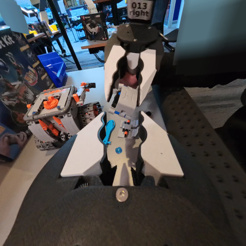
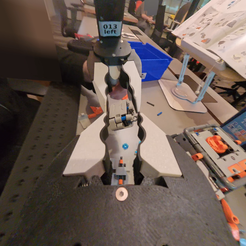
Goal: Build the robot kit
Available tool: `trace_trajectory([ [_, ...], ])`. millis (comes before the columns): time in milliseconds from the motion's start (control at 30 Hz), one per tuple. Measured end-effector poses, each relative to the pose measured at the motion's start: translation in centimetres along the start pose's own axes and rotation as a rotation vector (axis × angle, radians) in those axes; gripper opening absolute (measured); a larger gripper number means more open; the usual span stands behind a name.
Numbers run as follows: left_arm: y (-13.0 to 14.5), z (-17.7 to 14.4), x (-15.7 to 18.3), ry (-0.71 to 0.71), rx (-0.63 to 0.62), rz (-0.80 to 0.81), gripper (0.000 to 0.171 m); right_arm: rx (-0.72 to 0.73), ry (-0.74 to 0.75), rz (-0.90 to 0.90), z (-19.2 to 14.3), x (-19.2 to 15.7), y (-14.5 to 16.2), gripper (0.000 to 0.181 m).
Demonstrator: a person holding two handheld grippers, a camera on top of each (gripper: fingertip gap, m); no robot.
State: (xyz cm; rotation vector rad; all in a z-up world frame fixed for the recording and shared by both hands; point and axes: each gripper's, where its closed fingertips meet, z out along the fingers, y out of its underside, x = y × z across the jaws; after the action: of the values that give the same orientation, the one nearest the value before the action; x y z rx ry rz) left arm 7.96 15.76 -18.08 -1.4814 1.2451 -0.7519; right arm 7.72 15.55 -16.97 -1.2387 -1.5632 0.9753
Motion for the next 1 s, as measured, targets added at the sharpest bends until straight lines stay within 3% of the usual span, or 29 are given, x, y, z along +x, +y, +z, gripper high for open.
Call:
trace_trajectory([
  [100, -0.8, 0.2, 0.2, -0.043, 0.026, 0.070, 0.037, 0.010, -0.025, 0.014, 0.1, -0.4, -0.2, 0.040],
  [333, -1.1, 0.2, 0.8, -0.007, 0.066, 0.016, 0.031, 0.038, -0.055, 0.048, -0.1, -0.7, -0.8, 0.039],
  [633, -1.3, -0.1, 0.1, -0.009, 0.094, -0.045, 0.028, 0.053, 0.081, -0.048, -0.8, 0.4, -1.6, 0.039],
  [700, -1.3, -0.3, -0.1, -0.008, 0.099, -0.055, 0.028, 0.058, 0.084, -0.071, -1.1, 0.3, -1.8, 0.029],
  [1000, -1.3, -0.2, 0.4, 0.024, 0.092, -0.062, 0.027, 0.041, 0.073, -0.107, -1.2, -0.2, -1.8, 0.025],
])
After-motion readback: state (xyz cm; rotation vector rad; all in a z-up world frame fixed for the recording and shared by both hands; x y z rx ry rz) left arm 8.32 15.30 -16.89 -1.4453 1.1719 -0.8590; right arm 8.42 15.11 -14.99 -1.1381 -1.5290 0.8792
